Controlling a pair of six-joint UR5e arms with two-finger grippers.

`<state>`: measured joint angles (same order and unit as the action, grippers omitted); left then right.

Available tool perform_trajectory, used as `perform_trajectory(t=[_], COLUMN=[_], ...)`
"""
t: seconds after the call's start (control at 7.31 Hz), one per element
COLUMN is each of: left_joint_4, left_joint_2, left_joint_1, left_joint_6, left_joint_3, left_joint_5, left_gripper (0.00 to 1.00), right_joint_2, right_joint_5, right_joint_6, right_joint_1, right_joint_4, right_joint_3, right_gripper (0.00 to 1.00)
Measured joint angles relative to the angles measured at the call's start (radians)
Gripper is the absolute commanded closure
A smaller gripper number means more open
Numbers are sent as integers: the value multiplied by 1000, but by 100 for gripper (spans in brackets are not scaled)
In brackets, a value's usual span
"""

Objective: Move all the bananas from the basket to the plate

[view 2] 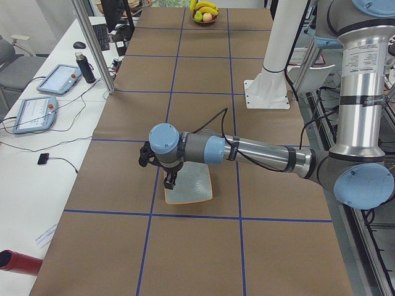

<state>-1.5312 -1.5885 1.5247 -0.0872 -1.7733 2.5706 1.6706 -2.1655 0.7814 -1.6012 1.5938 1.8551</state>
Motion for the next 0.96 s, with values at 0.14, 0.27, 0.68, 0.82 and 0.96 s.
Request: perform_trajectory(t=[0.14,0.27,0.68,0.82,0.96], left_joint_4=[-54,-110,-231,-330,-435], left_joint_2=[-56,-100,-205,-225,-244], left_joint_1=[0,-1,-70,-123,-193], left_joint_6=[0,0,221,331,447], left_joint_3=[6,12,-2,-5,-5], left_joint_5=[0,3,3,-2,-5], left_gripper=[0,0,0,0,0], right_joint_2=[-35,-70,-171,-198,-217], right_joint_5=[-30,-73,-137,-140,-140], right_joint_6=[-91,-174,-427,-526,-643], right_joint_1=[1,8,88,128,173], right_joint_4=[5,6,4,-8,-52], right_joint_3=[2,3,20,36,49], right_gripper=[100,100,100,100,100])
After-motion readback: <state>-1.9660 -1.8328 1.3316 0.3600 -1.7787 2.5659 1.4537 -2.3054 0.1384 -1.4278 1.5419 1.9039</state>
